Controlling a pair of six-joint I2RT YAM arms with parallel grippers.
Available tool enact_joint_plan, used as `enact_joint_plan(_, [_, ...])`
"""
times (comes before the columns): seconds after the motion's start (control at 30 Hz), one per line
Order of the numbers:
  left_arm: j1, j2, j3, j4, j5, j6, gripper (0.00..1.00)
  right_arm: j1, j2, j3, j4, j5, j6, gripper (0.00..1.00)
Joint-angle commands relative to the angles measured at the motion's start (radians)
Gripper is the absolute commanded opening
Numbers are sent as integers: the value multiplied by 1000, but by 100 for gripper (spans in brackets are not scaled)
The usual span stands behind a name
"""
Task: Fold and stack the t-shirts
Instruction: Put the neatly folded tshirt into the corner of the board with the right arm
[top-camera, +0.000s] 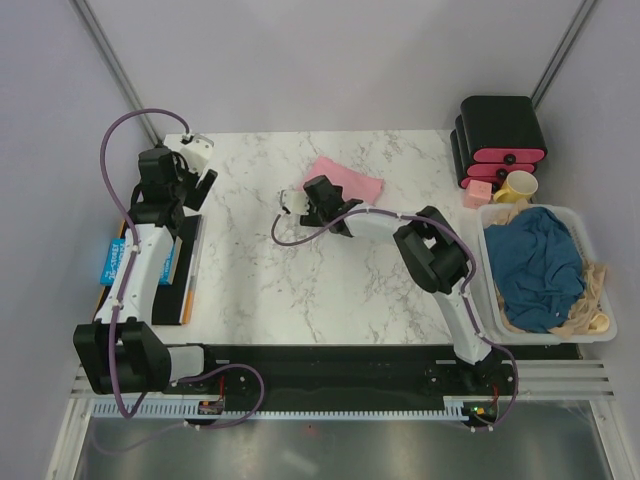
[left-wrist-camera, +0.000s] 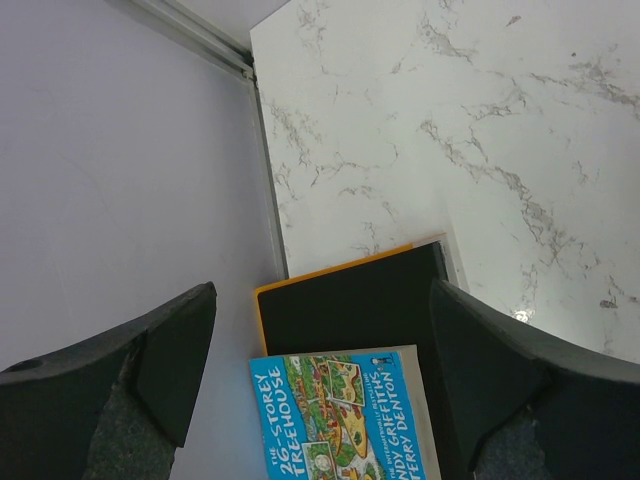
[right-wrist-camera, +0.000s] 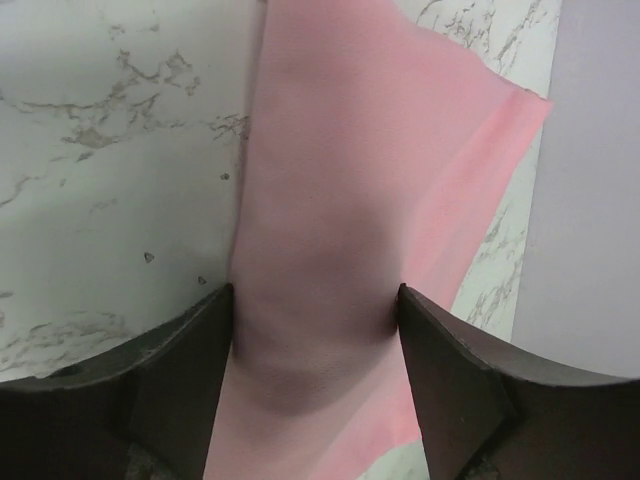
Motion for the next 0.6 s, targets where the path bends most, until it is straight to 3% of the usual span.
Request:
enact_joint_plan(0.0, [2, -16, 31, 8, 21, -7, 95, -17, 80, 8, -93, -51, 41, 69])
enact_joint_plan(0.03, [4, -15, 33, 7, 22, -6, 95, -17, 83, 11, -104, -68, 43, 64])
enact_joint_plan(0.07, [4, -15, 34, 7, 22, -6, 95, -18, 88, 14, -115, -76, 49, 51])
enact_joint_plan(0.13, [4, -13, 34, 8, 22, -5, 95, -20, 88, 21, -142, -91, 57, 39])
enact_joint_plan(0.17, [4, -11, 36, 10, 24, -3, 95, -20, 88, 21, -147, -97, 57, 28])
enact_joint_plan(0.27, [2, -5, 36, 10, 22, 1, 95, -29, 83, 14, -162, -82, 52, 6])
enact_joint_plan(0.37, [2, -2, 36, 16, 21, 4, 95, -62, 66, 16, -162, -70, 44, 0])
enact_joint_plan(0.57, [2, 4, 33, 20, 21, 10, 95, -171, 46, -1, -179, -33, -54, 0])
